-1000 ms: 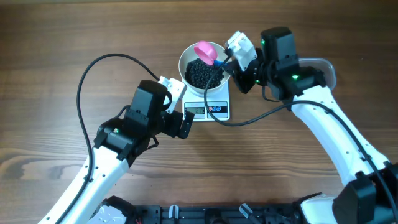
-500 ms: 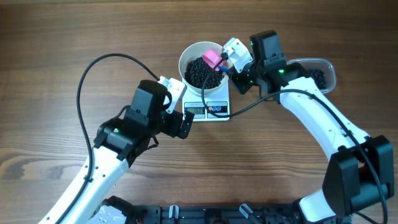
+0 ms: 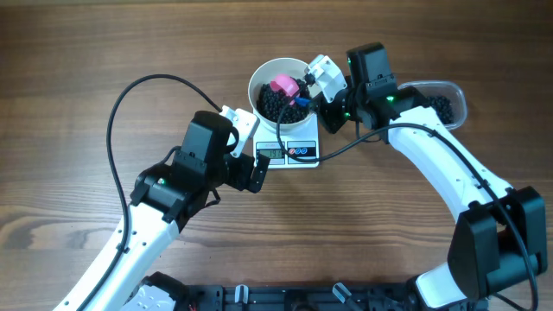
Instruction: Scoop item into bowl and weigh 150g on scale
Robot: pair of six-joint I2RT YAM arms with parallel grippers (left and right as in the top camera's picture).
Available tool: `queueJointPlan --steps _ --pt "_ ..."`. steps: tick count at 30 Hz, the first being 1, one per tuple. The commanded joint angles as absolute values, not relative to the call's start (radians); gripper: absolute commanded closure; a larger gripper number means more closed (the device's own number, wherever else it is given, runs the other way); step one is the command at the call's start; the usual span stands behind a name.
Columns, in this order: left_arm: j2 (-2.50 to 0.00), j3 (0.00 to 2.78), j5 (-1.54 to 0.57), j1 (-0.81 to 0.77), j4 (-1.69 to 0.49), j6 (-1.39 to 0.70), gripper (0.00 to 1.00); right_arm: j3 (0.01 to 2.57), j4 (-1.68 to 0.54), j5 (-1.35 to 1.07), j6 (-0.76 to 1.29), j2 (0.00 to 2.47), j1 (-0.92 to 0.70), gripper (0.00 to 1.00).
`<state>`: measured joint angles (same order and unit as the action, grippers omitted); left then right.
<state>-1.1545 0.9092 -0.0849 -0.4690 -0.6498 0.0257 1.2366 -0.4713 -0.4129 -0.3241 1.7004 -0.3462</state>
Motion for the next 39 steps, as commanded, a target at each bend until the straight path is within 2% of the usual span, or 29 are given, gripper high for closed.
queueJointPlan --steps 1,13,18,20,24,32,39 --pt "-1.145 0.910 -0.100 -0.468 -0.647 0.045 0.00 1.243 -0.482 -0.503 -0.270 1.718 -0.350 0.96" --pt "-1.145 0.910 -0.100 -0.469 -0.647 0.045 0.00 1.243 -0.487 -0.585 -0.033 1.718 -0.349 0.96" --pt "-1.145 0.910 -0.100 -0.469 -0.647 0.045 0.00 1.243 -0.436 -0.587 0.138 1.718 -0.323 0.96" --pt "-1.145 0.910 -0.100 -0.469 -0.647 0.045 0.00 1.243 -0.427 -0.612 0.220 1.718 -0.295 0.96" --pt "-1.145 0.910 -0.100 -0.469 -0.647 0.045 0.00 1.243 -0.390 -0.850 0.311 1.718 -0.215 0.96" --pt "-1.145 0.910 -0.100 -0.469 -0.647 0.045 0.00 1.243 -0.245 -1.127 0.422 1.716 -0.123 0.96" --pt "-1.145 0.910 -0.100 -0.469 -0.647 0.045 0.00 1.243 -0.237 -1.138 0.418 1.656 0.054 0.96"
